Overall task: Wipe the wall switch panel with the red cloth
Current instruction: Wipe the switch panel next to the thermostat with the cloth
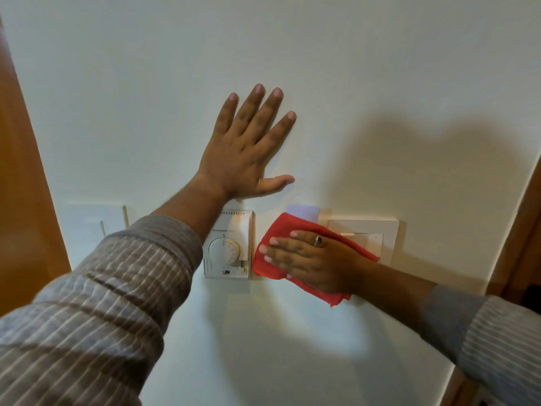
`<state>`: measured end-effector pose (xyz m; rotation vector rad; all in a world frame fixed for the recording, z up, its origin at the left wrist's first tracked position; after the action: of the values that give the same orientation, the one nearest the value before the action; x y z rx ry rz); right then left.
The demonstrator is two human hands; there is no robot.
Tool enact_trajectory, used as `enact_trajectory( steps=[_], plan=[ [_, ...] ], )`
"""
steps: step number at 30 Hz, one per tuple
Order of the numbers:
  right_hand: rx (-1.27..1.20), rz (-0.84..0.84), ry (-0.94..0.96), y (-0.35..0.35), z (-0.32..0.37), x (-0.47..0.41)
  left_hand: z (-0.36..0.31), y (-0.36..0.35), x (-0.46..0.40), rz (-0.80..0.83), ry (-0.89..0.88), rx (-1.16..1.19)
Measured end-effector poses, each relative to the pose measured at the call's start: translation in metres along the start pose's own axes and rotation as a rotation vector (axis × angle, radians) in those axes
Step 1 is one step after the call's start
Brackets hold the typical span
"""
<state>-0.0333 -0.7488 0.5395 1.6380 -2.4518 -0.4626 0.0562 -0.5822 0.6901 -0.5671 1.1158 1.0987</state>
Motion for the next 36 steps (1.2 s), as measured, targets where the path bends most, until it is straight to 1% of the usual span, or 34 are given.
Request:
enact_trajectory(
  steps=[1, 3, 7, 8, 9, 10, 13, 14, 15, 16, 19, 20, 21, 22, 25, 26, 27, 28, 31, 35, 36],
  plan=[
    [-0.011, 0.009, 0.009, 0.001, -0.001, 0.001, 0.0, 0.0, 0.0, -0.003, 0.0, 0.005],
    [-0.035, 0.004, -0.065, 0.004, -0.003, 0.001, -0.001, 0.0, 0.001, -0.011, 0.001, 0.009],
    [0.007, -0.065, -0.411, 0.001, 0.007, -0.008, 0.0, 0.0, 0.0, -0.036, -0.003, 0.015],
    [0.006, -0.084, -0.467, -0.001, 0.011, -0.01, 0.0, -0.001, 0.0, -0.036, -0.005, 0.013],
    [0.008, -0.092, -0.462, -0.003, 0.014, -0.009, -0.001, -0.001, 0.0, -0.033, -0.006, 0.012],
    [0.01, -0.085, -0.388, -0.004, 0.015, -0.007, -0.001, 0.0, 0.001, -0.028, -0.005, 0.013],
    [-0.043, 0.007, -0.033, -0.003, 0.008, 0.006, 0.0, 0.001, 0.0, -0.002, 0.001, 0.015],
    [-0.048, 0.037, 0.034, -0.002, 0.005, 0.009, 0.0, 0.001, 0.0, 0.0, 0.002, 0.016],
    [-0.047, 0.044, 0.039, -0.002, 0.003, 0.011, 0.0, 0.001, 0.0, -0.005, 0.002, 0.013],
    [-0.04, 0.032, -0.016, -0.002, 0.002, 0.011, 0.001, 0.001, 0.001, -0.008, -0.001, 0.01],
    [-0.009, -0.075, -0.361, -0.001, 0.007, 0.006, 0.002, -0.001, 0.0, -0.017, -0.009, 0.011],
    [-0.009, -0.107, -0.44, -0.002, 0.01, 0.004, 0.002, -0.001, 0.0, -0.017, -0.008, 0.011],
    [-0.015, -0.119, -0.456, -0.004, 0.015, 0.005, 0.001, -0.001, 0.0, -0.014, -0.008, 0.012],
    [-0.018, -0.107, -0.399, -0.006, 0.019, 0.006, 0.001, -0.001, 0.001, -0.013, -0.009, 0.012],
    [-0.057, 0.029, -0.074, -0.01, 0.022, 0.019, 0.001, 0.0, 0.001, 0.004, -0.006, 0.018],
    [-0.071, 0.061, -0.019, -0.01, 0.02, 0.022, 0.001, 0.0, 0.001, 0.011, -0.006, 0.02],
    [-0.078, 0.063, -0.009, -0.009, 0.017, 0.023, 0.001, 0.0, 0.001, 0.014, -0.004, 0.019],
    [-0.076, 0.042, -0.037, -0.009, 0.014, 0.022, 0.001, 0.0, 0.001, 0.013, -0.001, 0.016],
    [-0.041, -0.043, -0.211, -0.005, 0.01, 0.015, 0.002, 0.0, 0.001, -0.002, -0.002, 0.016],
    [0.002, -0.082, -0.393, -0.01, 0.021, 0.006, 0.0, -0.001, 0.001, -0.032, -0.004, 0.015],
    [0.01, -0.086, -0.413, -0.01, 0.022, 0.004, 0.0, -0.001, 0.001, -0.031, -0.003, 0.014]
  ],
)
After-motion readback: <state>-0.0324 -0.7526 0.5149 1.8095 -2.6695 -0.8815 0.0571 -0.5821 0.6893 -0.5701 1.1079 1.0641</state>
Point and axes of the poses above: each hand's wrist, its own x-axis away from the middle knuckle, its own y-axis out of the back of the hand, z = x × y, the point moved 3 cm from there along -x, towards the middle knuckle, and after that the axes turned 11 degrees about y, right-handed, at the moved point
